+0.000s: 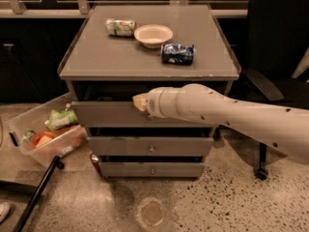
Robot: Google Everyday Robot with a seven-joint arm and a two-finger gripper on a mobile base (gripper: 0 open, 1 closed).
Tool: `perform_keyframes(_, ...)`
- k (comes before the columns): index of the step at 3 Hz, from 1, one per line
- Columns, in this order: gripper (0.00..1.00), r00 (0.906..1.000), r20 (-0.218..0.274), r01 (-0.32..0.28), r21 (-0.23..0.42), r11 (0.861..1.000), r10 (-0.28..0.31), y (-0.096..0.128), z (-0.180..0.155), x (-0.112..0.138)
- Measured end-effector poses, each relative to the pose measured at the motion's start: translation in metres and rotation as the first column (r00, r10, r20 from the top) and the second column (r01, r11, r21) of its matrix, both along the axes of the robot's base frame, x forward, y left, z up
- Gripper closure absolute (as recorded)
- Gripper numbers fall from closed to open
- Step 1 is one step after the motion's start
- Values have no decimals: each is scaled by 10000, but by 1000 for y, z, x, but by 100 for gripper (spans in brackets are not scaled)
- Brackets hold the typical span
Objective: Open top drawer
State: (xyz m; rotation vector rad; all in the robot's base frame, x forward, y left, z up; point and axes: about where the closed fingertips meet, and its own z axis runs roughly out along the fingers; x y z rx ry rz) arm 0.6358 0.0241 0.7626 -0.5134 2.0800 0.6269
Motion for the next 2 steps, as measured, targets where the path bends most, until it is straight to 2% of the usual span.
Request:
perform_keyframes(1, 100, 9975, 491, 499, 308, 9983, -514, 16, -13, 24)
perform_keyframes(2, 100, 9893, 1008, 1003, 549, 9934, -1054, 34, -18, 47)
